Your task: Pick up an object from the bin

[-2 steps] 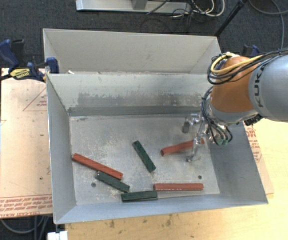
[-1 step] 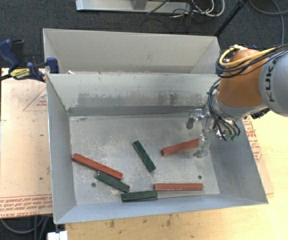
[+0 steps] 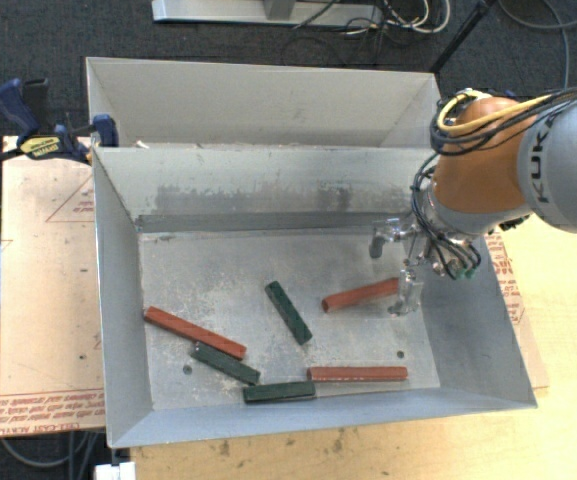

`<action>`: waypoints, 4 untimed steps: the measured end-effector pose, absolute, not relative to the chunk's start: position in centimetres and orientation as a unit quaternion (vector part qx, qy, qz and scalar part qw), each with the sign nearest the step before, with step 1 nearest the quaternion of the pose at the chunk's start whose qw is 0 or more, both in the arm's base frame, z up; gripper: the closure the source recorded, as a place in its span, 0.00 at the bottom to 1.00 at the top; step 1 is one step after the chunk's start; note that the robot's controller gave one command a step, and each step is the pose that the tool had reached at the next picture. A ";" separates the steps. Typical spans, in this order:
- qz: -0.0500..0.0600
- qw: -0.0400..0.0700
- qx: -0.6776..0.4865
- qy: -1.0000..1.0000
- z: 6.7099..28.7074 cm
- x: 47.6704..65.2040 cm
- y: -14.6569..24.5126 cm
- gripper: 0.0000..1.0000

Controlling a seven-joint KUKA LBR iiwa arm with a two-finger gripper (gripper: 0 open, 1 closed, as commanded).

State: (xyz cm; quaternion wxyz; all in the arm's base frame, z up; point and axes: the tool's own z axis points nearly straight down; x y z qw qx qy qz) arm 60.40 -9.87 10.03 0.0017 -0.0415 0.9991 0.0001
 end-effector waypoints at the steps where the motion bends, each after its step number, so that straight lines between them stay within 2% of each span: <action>1: 0.000 0.000 -0.088 0.996 6.9 61.0 -10.2 0.00; 2: 0.001 0.001 -0.088 0.996 6.9 61.1 -10.2 0.00; 3: 0.000 0.001 -0.087 0.996 7.0 61.1 -10.2 1.00; 4: 0.001 0.002 -0.086 0.996 7.7 61.2 -10.2 1.00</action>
Offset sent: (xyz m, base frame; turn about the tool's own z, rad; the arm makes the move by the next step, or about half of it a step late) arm 0.0058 -0.0044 -0.0303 -0.0965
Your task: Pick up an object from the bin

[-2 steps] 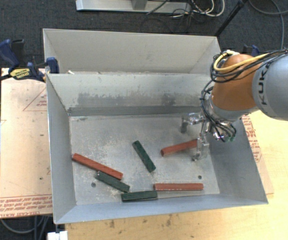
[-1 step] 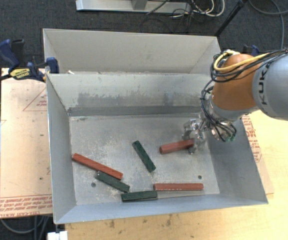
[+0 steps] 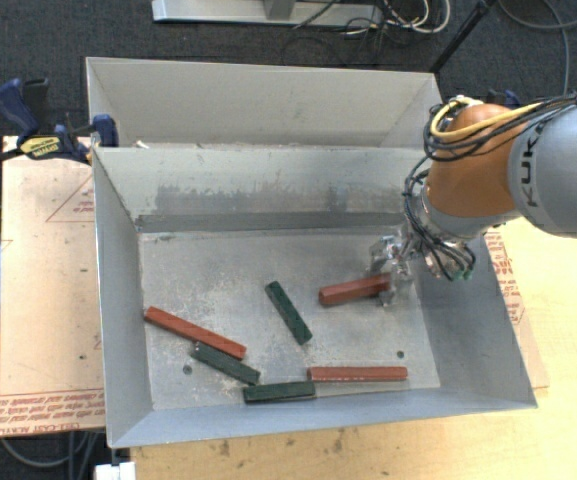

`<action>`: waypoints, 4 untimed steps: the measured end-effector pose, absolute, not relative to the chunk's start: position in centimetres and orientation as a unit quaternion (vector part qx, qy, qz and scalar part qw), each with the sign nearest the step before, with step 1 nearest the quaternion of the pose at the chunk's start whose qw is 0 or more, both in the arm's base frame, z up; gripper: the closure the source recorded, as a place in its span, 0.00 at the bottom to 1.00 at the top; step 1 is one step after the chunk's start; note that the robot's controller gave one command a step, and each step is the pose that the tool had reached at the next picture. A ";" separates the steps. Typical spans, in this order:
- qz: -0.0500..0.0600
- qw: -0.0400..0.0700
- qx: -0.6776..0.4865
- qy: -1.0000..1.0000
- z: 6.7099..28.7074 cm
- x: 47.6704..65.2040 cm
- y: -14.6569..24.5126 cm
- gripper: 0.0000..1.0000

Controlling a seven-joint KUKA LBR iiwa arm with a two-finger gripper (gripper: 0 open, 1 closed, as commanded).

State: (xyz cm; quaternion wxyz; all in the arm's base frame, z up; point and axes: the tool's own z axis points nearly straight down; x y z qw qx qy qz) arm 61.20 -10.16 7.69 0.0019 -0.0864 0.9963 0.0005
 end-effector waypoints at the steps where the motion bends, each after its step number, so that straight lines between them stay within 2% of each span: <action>1: 0.000 0.002 -0.086 0.996 8.9 61.3 -10.1 1.00; 2: -0.001 0.004 -0.086 0.996 13.2 61.5 -10.1 1.00; 3: 0.000 0.003 -0.085 0.996 14.8 61.6 -10.1 1.00; 4: -0.001 0.004 -0.084 0.996 18.9 61.8 -10.1 1.00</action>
Offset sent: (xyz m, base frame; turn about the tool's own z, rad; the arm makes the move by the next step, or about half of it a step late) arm 0.0001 0.0001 0.0116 0.0000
